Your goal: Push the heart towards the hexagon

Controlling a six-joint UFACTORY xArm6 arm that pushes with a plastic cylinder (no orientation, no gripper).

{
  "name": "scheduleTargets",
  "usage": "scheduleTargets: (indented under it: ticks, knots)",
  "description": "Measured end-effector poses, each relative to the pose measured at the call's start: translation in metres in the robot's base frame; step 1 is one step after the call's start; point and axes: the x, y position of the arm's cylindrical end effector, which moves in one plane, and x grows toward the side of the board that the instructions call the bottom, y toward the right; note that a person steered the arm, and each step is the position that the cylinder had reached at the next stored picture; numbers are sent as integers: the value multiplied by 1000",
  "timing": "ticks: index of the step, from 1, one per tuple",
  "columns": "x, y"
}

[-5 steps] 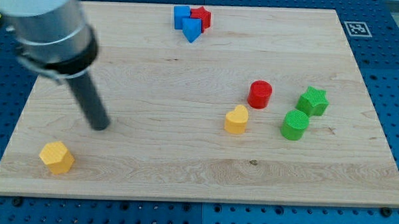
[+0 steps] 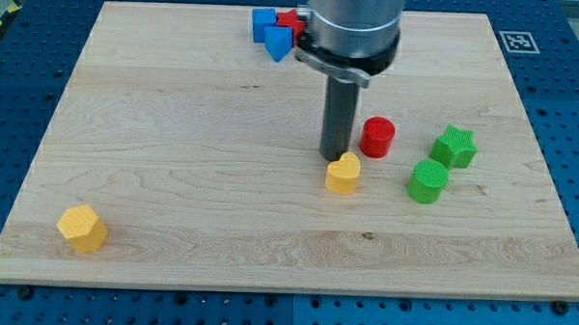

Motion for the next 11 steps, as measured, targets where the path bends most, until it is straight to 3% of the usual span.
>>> scheduleTargets:
  ticks: [2, 9, 11]
  knots:
    - [37, 23]
    - [62, -132]
    - [100, -152]
